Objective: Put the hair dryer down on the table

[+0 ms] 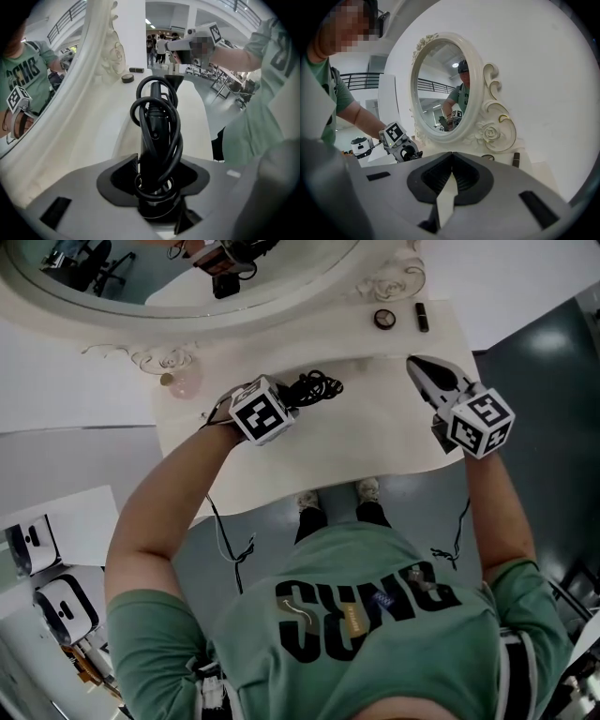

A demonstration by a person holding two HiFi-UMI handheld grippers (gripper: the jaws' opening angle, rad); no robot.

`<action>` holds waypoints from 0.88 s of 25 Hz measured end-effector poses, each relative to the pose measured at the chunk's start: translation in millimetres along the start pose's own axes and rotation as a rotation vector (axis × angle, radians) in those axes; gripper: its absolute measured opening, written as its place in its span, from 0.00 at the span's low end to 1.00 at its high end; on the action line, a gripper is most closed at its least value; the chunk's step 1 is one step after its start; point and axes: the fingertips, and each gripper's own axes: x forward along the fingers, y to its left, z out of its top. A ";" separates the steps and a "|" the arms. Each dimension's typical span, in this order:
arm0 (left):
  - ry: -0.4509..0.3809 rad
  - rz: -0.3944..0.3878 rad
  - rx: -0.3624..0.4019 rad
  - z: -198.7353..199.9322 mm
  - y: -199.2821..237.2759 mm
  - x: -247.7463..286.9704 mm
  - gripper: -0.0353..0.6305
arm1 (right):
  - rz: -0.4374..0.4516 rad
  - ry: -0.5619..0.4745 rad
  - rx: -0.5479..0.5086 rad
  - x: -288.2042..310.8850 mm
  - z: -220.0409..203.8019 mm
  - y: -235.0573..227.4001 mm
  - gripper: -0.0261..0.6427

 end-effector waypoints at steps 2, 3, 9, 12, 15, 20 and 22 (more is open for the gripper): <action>0.044 -0.011 -0.001 -0.3 -0.4 14.4 0.37 | 0.000 0.007 0.008 0.9 -6.7 -3.5 0.03; 0.064 -0.015 -0.002 -0.3 -0.6 20.9 0.37 | 0.001 0.010 0.011 1.4 -9.7 -4.6 0.03; 0.165 -0.037 0.008 -4.0 -3.2 53.3 0.37 | 0.005 0.020 0.024 3.2 -23.3 -8.7 0.03; 0.201 -0.050 0.020 -6.5 -5.6 67.8 0.37 | 0.003 0.025 0.031 3.2 -29.3 -11.6 0.03; 0.220 -0.060 0.023 -6.5 -6.6 78.1 0.37 | 0.001 0.028 0.040 2.6 -35.0 -13.7 0.03; 0.253 -0.071 0.041 -4.4 -8.3 90.4 0.37 | 0.000 0.032 0.054 2.2 -41.6 -16.6 0.03; 0.267 -0.073 0.047 -4.5 -9.2 95.8 0.37 | 0.001 0.032 0.058 2.8 -43.5 -16.5 0.03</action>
